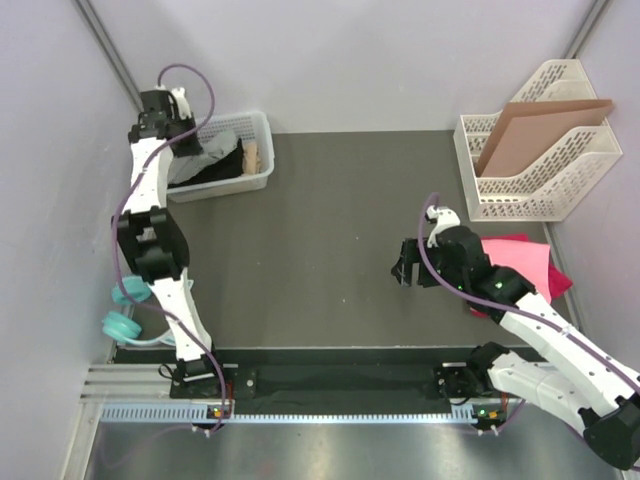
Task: Fold and stack the t-shirts
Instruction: Move the tshirt to the center of the board
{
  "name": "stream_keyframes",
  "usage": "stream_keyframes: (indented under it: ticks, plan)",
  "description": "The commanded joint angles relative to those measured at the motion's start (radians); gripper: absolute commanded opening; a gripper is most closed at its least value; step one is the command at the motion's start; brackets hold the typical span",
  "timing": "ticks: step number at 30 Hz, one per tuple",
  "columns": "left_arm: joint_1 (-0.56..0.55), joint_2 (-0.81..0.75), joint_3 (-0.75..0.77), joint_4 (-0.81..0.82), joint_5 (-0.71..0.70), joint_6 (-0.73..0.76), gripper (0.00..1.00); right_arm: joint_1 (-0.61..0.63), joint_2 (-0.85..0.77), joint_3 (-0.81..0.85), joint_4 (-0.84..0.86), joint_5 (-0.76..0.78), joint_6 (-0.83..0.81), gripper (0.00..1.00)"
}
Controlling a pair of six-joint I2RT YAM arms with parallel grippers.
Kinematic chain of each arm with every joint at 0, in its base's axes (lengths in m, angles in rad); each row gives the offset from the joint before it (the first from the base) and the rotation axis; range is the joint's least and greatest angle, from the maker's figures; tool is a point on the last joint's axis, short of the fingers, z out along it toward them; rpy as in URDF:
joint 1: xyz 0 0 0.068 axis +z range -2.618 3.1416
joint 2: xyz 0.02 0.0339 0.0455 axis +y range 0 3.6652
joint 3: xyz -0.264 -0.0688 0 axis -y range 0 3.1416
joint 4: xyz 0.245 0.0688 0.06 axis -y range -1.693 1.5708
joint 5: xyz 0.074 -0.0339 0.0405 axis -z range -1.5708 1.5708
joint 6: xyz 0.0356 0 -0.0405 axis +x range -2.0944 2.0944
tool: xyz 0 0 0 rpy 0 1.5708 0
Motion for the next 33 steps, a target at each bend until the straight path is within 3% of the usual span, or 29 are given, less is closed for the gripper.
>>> stream_keyframes:
  ticks: [1, 10, 15, 20, 22, 26, 29, 33]
  plan:
    - [-0.01, -0.314, 0.045, 0.01, 0.131, -0.029, 0.0, 0.0, -0.038, -0.011, 0.038, -0.005, -0.002, 0.8]
    - [-0.008, -0.529, 0.209, -0.078, 0.149, -0.049, 0.0, 0.019, -0.11, -0.013, -0.001, 0.004, 0.009, 0.77]
    - [-0.049, -0.629, 0.208, -0.185, 0.322, -0.006, 0.0, 0.033, -0.17, 0.016, -0.048, 0.017, 0.025, 0.76]
    - [-0.352, -0.678, 0.147, -0.392, 0.241, 0.178, 0.0, 0.033, -0.222, 0.033, -0.091, 0.036, 0.044, 0.75]
    - [-0.436, -0.689, 0.047, -0.476, 0.228, 0.225, 0.0, 0.036, -0.231, 0.048, -0.11, 0.044, 0.052, 0.75]
    - [-0.719, -0.75, -0.209, -0.488, 0.091, 0.258, 0.0, 0.036, -0.257, 0.078, -0.137, 0.058, 0.059, 0.74]
    - [-0.784, -0.74, -0.308, -0.492, 0.109, 0.256, 0.0, 0.036, -0.257, 0.098, -0.146, 0.069, 0.061, 0.73]
    - [-0.859, -0.688, -0.276, -0.486, 0.108, 0.259, 0.0, 0.037, -0.25, 0.11, -0.151, 0.07, 0.073, 0.72]
